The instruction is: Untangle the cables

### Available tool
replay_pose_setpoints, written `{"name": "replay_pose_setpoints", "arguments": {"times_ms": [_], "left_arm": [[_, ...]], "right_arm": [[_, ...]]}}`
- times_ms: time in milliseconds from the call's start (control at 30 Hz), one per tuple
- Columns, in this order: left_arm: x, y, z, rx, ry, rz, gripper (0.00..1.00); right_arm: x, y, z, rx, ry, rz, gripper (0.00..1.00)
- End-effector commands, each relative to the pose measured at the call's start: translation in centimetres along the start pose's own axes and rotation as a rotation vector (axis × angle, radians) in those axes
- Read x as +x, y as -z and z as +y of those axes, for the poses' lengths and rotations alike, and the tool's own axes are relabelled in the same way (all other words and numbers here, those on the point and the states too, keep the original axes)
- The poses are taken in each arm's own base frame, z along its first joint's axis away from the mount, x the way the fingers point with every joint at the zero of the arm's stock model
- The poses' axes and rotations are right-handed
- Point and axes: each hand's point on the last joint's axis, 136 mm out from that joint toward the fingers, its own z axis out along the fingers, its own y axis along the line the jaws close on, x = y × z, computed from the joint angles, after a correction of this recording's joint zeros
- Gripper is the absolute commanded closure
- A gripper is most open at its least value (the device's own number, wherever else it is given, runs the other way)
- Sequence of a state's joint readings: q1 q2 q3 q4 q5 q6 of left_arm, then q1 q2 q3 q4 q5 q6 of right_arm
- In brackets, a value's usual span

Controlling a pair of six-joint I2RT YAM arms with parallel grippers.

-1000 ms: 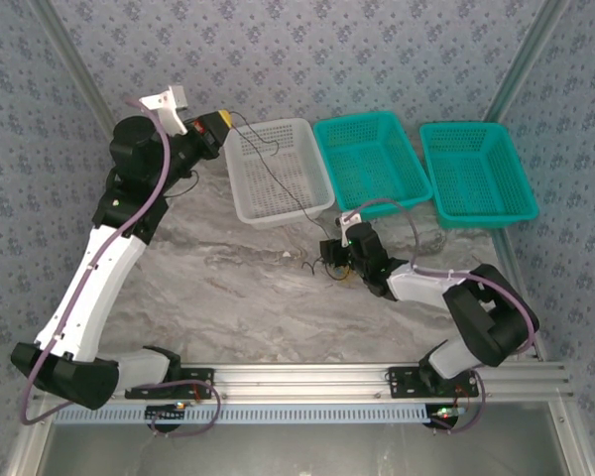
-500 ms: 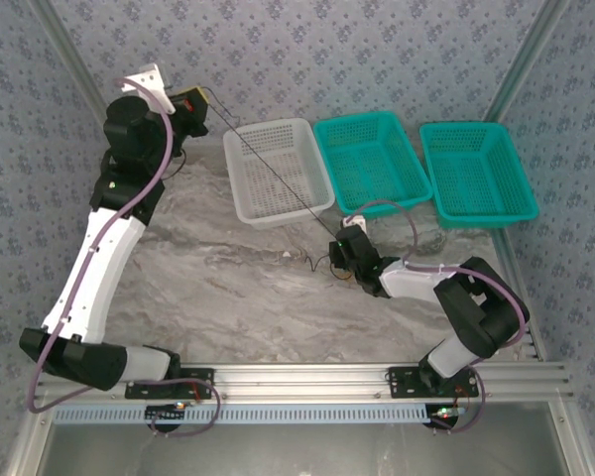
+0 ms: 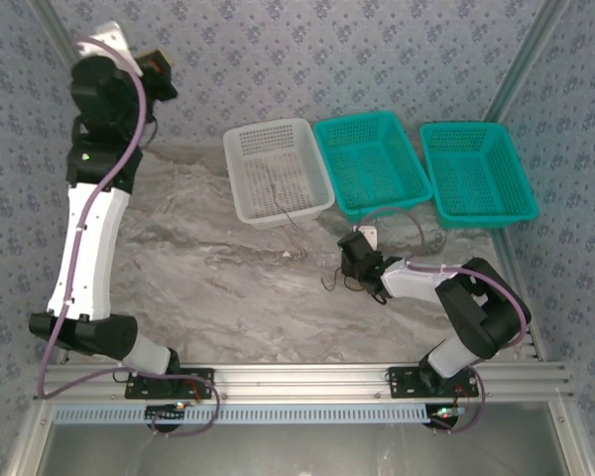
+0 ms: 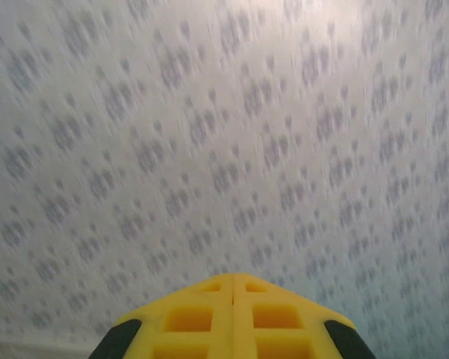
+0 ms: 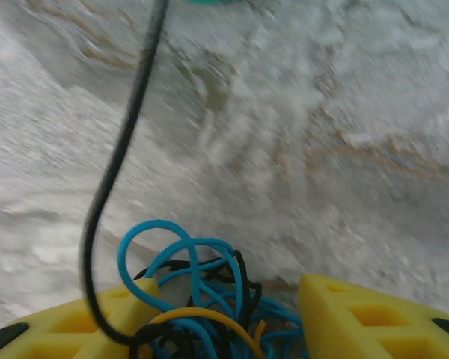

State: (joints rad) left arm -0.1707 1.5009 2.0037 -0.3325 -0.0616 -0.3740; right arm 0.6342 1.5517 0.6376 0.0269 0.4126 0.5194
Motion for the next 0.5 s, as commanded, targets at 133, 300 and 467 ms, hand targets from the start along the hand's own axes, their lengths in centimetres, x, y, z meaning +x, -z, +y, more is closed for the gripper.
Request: {"name": "replay_pose_setpoints", "arguments": {"times_ms": [133, 300, 467], "left_arm": [[-2.5, 0.6, -1.6, 0.062, -0.001, 0.004, 1.00], [7.1, 0.1, -6.5, 0.272, -0.087, 0.285, 0.66], [19.7, 2.8, -11.8, 0.501, -0.384, 0.426, 0.01]], "right_arm": [[3.4, 0.4, -2.2, 0.055, 0.014, 0.100, 0.41], [1.3, 1.2, 0.5, -0.129, -0.024, 0.007, 0.47], [-0.7, 1.4, 1.6, -0.217, -0.027, -0.050, 0.53]]}}
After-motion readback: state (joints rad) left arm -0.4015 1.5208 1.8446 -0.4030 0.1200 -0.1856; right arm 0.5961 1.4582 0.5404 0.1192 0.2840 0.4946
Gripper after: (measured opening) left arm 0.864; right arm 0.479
